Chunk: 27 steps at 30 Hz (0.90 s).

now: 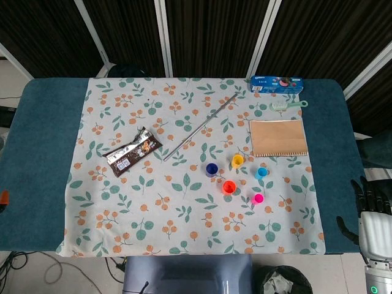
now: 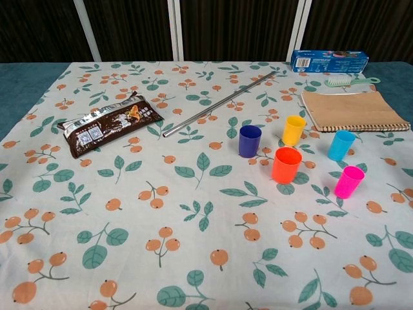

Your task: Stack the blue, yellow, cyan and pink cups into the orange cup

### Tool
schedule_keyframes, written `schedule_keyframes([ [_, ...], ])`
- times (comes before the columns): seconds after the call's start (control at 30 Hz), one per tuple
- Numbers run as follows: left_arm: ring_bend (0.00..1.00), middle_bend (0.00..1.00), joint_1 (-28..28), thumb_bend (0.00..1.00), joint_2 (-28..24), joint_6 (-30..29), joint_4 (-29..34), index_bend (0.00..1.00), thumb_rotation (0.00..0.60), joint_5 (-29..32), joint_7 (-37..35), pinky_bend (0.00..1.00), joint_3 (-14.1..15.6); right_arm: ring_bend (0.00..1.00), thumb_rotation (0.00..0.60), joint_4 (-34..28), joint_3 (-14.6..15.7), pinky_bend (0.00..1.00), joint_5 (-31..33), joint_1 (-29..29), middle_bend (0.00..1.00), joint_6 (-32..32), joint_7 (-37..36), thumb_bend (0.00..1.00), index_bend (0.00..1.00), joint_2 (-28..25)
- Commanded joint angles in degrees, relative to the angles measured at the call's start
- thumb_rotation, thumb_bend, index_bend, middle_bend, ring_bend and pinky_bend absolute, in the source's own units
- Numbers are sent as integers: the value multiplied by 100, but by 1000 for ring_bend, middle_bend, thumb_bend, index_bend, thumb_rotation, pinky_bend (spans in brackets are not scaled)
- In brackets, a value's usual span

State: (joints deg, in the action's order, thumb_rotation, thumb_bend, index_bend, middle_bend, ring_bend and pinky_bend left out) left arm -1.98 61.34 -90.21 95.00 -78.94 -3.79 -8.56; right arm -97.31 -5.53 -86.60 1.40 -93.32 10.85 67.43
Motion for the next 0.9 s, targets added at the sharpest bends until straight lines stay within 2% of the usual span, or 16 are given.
schedule_keyframes([
  [0.03, 0, 32, 23, 356, -23, -23, 14, 132, 600, -11, -4, 34, 11, 24, 600, -6, 14, 127, -30, 0, 0, -6, -12, 349, 65, 0],
  [0.2, 0, 32, 61, 389, -57, -82, 63, 132, 600, -40, -5, 34, 25, 24, 600, -2, 54, 127, -83, 6, 0, 1, -40, 350, 65, -9],
  [0.9, 0, 32, 61, 389, -77, -34, 97, 132, 600, -41, 32, 34, 54, 24, 600, -1, 88, 114, -50, -21, 0, 123, -130, 349, 65, -47],
])
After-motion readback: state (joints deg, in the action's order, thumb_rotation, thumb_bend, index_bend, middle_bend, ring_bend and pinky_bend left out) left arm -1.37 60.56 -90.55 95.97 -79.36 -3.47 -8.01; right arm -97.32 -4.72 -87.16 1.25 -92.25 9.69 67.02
